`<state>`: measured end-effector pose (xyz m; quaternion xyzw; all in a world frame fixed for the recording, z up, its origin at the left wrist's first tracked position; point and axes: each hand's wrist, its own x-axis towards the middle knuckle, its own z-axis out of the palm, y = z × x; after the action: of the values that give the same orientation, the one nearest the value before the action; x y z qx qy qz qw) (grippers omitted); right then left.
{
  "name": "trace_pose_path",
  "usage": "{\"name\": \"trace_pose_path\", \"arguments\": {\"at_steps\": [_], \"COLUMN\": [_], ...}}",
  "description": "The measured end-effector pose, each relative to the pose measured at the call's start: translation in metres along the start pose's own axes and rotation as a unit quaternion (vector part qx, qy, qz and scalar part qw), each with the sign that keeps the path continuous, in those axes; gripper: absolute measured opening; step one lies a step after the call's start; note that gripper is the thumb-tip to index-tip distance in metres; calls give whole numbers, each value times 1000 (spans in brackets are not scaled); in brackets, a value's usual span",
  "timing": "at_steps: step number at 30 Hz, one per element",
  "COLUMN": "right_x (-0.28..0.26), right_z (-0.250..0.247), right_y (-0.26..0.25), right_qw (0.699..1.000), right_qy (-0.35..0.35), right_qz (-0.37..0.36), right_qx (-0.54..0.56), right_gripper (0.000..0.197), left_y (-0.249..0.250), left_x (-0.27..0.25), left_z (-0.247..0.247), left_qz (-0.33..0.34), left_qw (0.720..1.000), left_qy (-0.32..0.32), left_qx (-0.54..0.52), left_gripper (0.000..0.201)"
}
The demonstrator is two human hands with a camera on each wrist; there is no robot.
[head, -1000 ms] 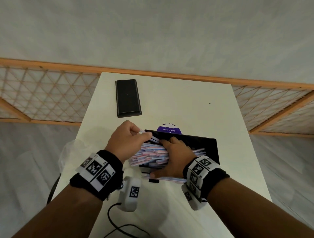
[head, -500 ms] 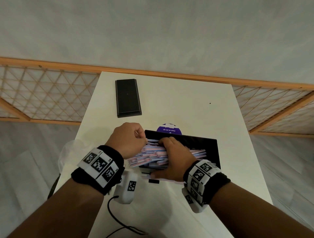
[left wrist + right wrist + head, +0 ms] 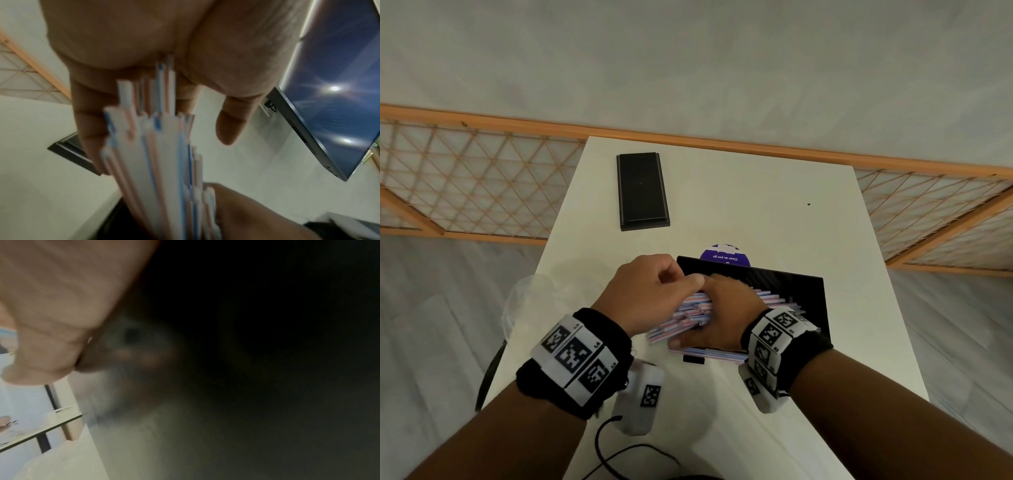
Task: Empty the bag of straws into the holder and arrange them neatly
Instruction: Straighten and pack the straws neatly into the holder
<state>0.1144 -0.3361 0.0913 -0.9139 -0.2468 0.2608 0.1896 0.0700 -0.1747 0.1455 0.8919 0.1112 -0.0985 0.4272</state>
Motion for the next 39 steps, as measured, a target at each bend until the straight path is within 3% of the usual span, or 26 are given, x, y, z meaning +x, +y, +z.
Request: {"name": "trace_pose_path", "arguments": {"at_steps": [4,7,11,16,20,24,28,31,33,36,39], "right_x": [-6,-13,-20,-43,-44,-37,-40,-52,-58,-53,-43], "right_z": [0,-2,-4,-22,-12,0,-10,-15,-13,-3,4], "right_y": [-4,3,15,46,49,29,29,41,47,46,38], "right_qw": [997,989,994,996,999,998,994,989,993,999,999], "right_qy": [76,148,97,68,18,63,78,148,117,34,37], "right_qz": [-15,12,7,44,38,-27,13,-6,-4,0,-26], "right_qx": [-24,-29,47,33,-19,10,68,16,1,-37,-21], "right_gripper": [87,88,104,111,113,92,86,71,77,96,82], "left_y": [3,4,0,-10,-4,1,-3,-14,-19,-21,-24], "left_x": [2,16,26,22,10,15,22,23,19,15,17], "left_z": [4,6,10,15,32,43,38,29,28,43,62], "left_qz": [28,14,-21,-109,-119,-114,-123,-163,-171,-167,-179], "left_qw": [994,991,993,954,921,879,884,858,846,847,860], "left_qy": [96,103,69,64,71,155,206,214,210,176,136], "left_qx": [-35,-83,-99,-272,-364,-436,-400,-438,-459,-474,-459], "left_gripper": [39,41,45,81,74,55,52,36,32,49,92]}}
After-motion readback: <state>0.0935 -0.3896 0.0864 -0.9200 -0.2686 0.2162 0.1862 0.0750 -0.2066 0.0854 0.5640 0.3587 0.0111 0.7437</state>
